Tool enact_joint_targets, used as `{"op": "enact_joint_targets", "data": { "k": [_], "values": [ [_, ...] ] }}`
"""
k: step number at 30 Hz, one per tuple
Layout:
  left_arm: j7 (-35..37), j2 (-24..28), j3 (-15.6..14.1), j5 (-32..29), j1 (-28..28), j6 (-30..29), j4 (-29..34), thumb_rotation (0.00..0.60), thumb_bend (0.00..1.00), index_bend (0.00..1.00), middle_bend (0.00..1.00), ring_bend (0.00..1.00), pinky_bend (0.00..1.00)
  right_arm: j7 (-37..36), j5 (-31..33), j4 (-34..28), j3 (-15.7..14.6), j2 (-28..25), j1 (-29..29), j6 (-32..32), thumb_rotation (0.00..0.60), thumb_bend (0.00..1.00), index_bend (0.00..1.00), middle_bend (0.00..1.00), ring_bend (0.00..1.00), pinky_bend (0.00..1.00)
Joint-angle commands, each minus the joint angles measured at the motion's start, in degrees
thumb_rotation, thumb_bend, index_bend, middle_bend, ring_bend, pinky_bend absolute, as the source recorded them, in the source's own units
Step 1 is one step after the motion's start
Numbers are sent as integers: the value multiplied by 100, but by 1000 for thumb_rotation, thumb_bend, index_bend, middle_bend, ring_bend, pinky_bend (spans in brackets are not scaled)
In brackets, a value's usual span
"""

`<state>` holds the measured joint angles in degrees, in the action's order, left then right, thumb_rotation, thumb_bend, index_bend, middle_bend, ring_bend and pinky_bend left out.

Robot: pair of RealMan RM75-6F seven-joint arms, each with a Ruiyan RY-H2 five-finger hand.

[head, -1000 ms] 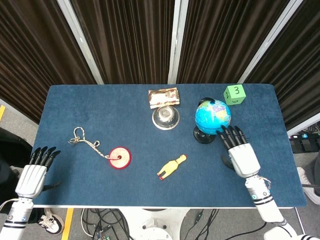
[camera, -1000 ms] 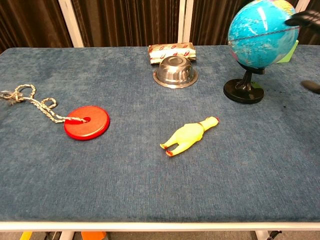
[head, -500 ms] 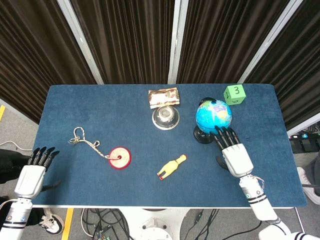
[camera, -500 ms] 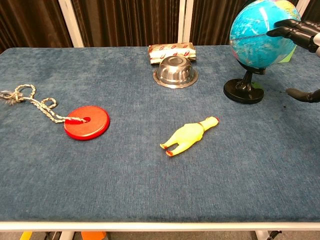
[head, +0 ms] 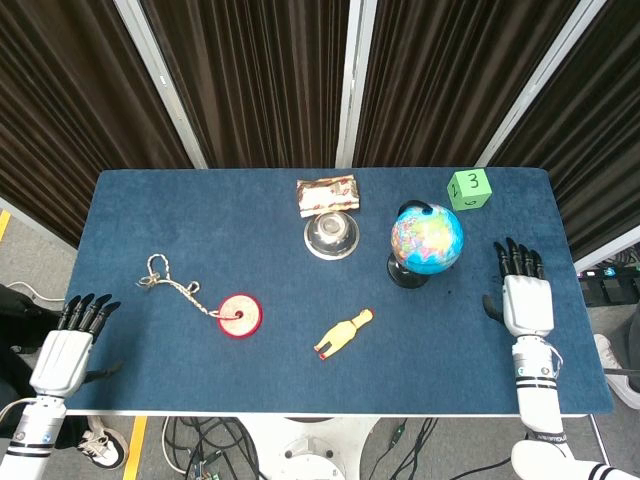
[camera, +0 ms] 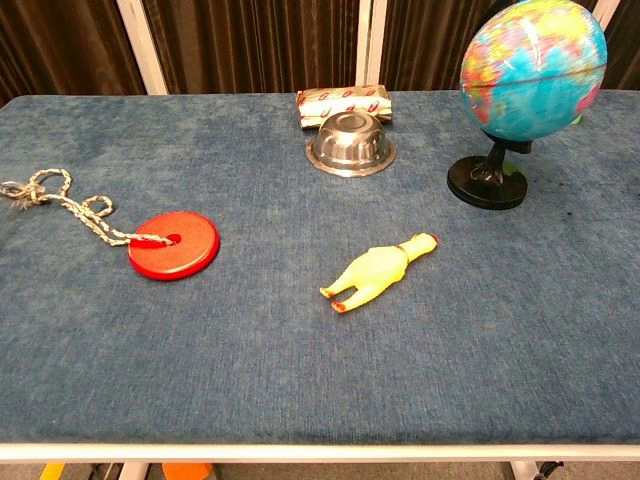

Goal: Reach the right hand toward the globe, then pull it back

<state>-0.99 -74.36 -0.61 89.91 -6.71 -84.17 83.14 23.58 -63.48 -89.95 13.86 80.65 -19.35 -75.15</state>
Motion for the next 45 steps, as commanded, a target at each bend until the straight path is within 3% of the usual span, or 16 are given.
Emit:
{"op": "enact_joint_targets", "data": {
  "k": [1,12,21,32,35,40,45],
  "values": [
    [-11,0,-3,10,-1,-4,8,600,0,135,79,17,53,-18,-291,-100,-36,-69,84,-111,600,227,0,0,0,0],
    [9,0,2,9,9,-27,1,600,0,135,79,17,53,-936,-2462,426,-883,-52,0,-475,600,236,0,0,0,0],
    [53,-1,5,14,14,-43,-25,600,0,135,79,17,53,-849,-2877,385,-1020,28,-115,-427,600,237,0,0,0,0],
    [80,-3,3,15,16,-43,-43,600,0,135,79,17,53,-676,-2282,327,-737,10,-146,-179,600,237,0,0,0,0],
    [75,-2,0,16,19,-44,-40,600,0,135,79,17,53,-455,-1501,150,-480,23,-12,-110,600,235,0,0,0,0],
    [56,11,3,18,20,-52,-21,600,0,135,79,17,53,-220,237,-275,213,23,180,-93,600,234,0,0,0,0],
    [16,9,3,23,11,-39,2,600,0,135,79,17,53,-265,314,-297,212,-192,331,-285,600,235,0,0,0,0]
  ]
}}
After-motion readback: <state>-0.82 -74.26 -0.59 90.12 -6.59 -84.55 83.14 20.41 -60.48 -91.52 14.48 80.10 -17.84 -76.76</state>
